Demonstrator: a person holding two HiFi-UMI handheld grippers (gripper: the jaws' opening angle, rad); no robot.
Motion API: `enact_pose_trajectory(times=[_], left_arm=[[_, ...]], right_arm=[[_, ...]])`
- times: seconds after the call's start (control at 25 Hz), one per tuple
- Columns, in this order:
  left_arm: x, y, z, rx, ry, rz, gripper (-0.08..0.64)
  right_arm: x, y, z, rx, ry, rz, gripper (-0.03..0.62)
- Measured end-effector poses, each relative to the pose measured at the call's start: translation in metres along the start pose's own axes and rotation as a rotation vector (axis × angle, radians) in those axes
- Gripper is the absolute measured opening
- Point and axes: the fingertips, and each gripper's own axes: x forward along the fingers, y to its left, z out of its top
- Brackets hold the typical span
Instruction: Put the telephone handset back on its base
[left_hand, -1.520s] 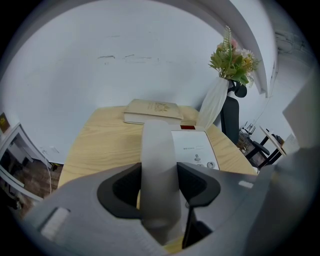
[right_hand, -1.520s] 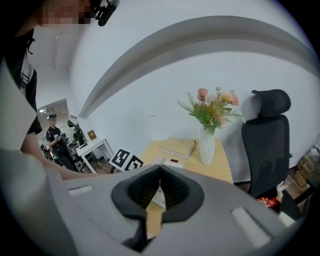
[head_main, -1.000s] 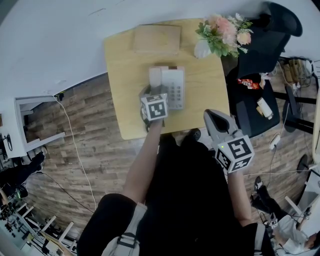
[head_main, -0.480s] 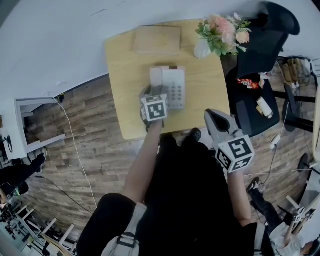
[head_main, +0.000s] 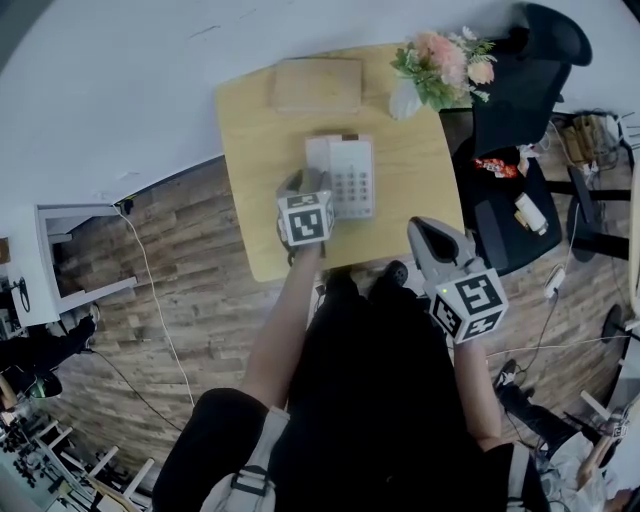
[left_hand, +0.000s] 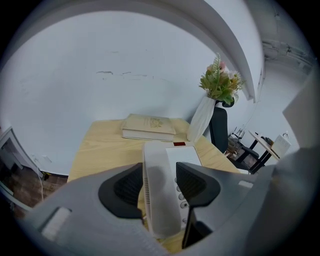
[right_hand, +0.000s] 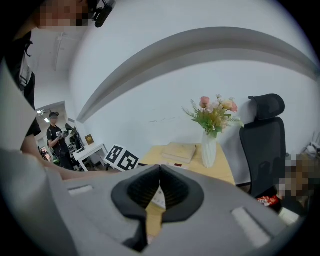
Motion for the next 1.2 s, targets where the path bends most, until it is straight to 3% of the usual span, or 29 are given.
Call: enact_pose_trajectory(times=[0.48,1.2], left_arm=[[-0.042,-0.016,0.021,0.1,-0.074,-0.1,0.198],[-0.129,-0.039,0.087,0.14,-0.293,-0.23,0.152]], right_arm=[[-0.003,0.013,0.012,0.011,-0.076,-0.036,0.005],[-0.008,0.012,0.032,0.001,-0.147,-0.077,0.003]])
